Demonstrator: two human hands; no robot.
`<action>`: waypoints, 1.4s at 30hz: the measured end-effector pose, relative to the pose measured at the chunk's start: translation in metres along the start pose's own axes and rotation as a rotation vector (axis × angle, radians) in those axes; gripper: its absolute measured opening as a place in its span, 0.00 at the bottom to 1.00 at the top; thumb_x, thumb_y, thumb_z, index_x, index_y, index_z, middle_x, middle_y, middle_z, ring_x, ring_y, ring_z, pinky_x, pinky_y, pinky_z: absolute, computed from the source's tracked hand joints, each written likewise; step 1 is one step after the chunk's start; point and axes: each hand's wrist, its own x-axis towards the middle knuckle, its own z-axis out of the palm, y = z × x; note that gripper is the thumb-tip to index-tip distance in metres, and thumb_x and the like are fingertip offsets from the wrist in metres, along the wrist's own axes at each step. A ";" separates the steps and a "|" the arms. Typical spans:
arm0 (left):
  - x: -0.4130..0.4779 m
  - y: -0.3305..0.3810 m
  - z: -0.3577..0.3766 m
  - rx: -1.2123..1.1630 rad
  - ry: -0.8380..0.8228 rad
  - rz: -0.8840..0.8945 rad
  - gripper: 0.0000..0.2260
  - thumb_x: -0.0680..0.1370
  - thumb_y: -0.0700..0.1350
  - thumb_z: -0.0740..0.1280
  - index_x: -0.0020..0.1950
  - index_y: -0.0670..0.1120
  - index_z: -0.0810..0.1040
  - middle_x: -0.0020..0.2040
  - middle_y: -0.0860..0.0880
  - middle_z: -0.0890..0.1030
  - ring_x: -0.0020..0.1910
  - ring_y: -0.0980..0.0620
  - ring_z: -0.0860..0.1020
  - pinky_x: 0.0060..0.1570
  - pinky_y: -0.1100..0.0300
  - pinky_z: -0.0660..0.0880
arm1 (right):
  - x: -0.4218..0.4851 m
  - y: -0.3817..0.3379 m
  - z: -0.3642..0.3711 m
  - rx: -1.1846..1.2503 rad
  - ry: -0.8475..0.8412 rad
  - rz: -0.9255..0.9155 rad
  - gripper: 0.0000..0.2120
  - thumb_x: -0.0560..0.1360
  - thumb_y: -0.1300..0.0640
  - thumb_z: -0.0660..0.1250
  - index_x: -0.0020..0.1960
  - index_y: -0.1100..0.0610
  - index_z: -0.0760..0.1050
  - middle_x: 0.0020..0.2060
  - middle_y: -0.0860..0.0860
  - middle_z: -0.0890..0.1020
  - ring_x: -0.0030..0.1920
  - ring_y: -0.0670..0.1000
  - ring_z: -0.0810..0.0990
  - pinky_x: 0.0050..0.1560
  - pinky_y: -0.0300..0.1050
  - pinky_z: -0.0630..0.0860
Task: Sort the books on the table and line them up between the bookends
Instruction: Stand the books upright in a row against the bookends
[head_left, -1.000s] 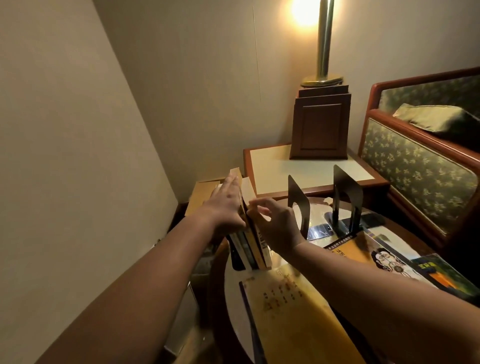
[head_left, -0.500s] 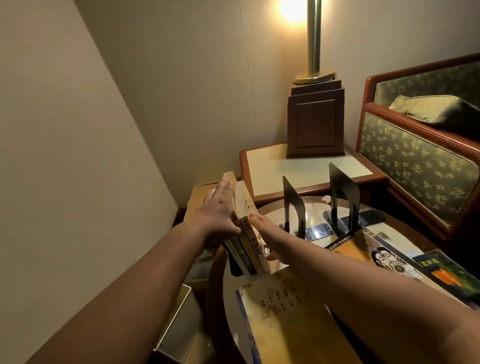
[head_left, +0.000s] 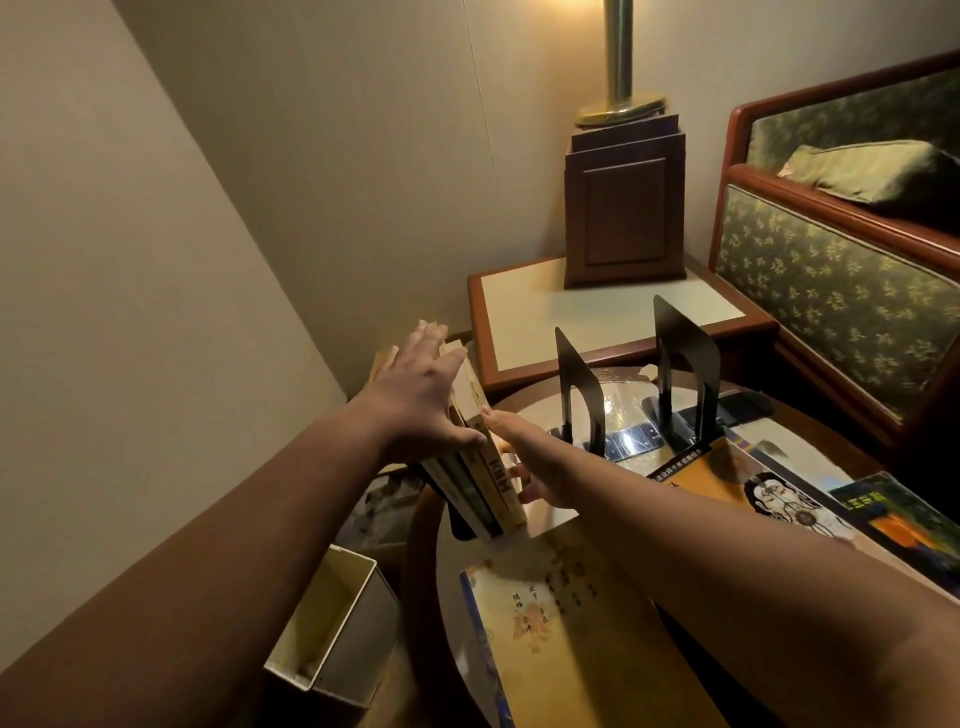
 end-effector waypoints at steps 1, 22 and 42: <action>0.002 0.003 -0.001 0.021 -0.017 0.009 0.49 0.69 0.65 0.72 0.81 0.46 0.52 0.81 0.44 0.45 0.79 0.43 0.41 0.77 0.41 0.47 | 0.001 0.000 0.001 -0.006 0.005 0.003 0.33 0.78 0.33 0.55 0.78 0.46 0.53 0.76 0.57 0.60 0.74 0.67 0.59 0.64 0.66 0.65; 0.004 0.009 0.004 0.043 -0.066 -0.036 0.40 0.73 0.63 0.70 0.79 0.45 0.61 0.79 0.45 0.59 0.80 0.43 0.44 0.77 0.41 0.50 | -0.033 -0.022 -0.009 -0.470 0.022 0.043 0.32 0.80 0.35 0.53 0.74 0.57 0.64 0.70 0.60 0.70 0.68 0.63 0.70 0.63 0.64 0.71; 0.000 0.018 0.002 -0.002 -0.036 -0.065 0.39 0.73 0.60 0.72 0.78 0.47 0.62 0.78 0.44 0.59 0.80 0.42 0.46 0.76 0.42 0.50 | -0.191 0.039 -0.067 -1.507 0.179 0.027 0.42 0.74 0.35 0.66 0.79 0.50 0.54 0.79 0.49 0.53 0.78 0.55 0.51 0.75 0.56 0.54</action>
